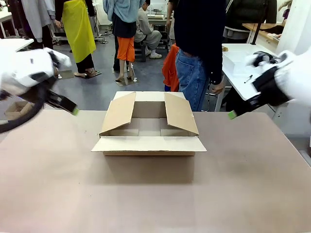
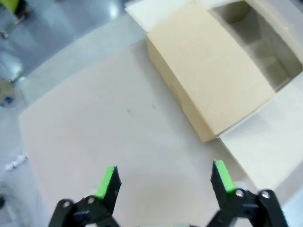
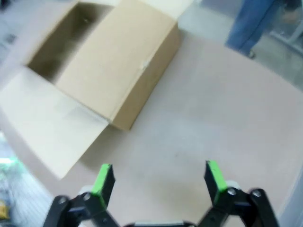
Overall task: Pack the gift set into the box.
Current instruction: Place both hands on the side flaps of the Package Box and spread them outward.
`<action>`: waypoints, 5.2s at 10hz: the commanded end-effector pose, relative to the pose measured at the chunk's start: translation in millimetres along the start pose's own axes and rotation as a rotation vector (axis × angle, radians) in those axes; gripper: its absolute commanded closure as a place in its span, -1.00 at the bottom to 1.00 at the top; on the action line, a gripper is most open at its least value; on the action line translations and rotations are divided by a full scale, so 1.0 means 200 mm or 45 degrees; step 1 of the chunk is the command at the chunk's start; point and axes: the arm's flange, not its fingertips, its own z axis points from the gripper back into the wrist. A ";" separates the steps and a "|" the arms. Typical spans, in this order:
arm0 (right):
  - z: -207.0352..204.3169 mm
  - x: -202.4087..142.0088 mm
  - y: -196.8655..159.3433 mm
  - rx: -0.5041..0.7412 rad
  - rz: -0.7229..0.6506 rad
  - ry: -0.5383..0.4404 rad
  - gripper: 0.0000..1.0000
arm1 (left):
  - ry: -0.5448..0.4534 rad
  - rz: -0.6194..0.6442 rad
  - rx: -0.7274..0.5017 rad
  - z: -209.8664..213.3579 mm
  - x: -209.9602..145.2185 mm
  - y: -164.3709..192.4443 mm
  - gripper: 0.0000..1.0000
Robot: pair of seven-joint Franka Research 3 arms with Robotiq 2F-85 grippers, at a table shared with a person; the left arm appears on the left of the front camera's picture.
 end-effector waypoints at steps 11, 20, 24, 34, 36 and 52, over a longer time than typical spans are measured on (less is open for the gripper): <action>0.54 -0.92 -0.77 0.398 -0.969 -0.219 -1.00 | -0.360 0.744 -0.756 0.27 -0.86 0.92 -1.00; 0.15 0.06 0.95 -0.016 0.136 0.018 -1.00 | 0.191 -0.013 -0.421 0.17 0.46 -0.32 -1.00; -0.08 0.11 1.09 -0.057 0.139 -0.008 -1.00 | 0.316 0.042 -0.356 -0.03 0.63 -0.38 -1.00; -0.47 0.16 0.96 -0.103 -0.027 -0.115 -1.00 | 0.811 0.579 0.171 -1.00 1.27 -0.43 -1.00; -0.47 0.16 0.96 -0.103 -0.027 -0.115 -1.00 | 0.843 0.564 0.262 -1.08 1.20 -0.50 -1.00; -0.47 0.16 0.96 -0.103 -0.027 -0.115 -1.00 | 0.624 0.514 0.676 -0.85 0.86 -0.39 -1.00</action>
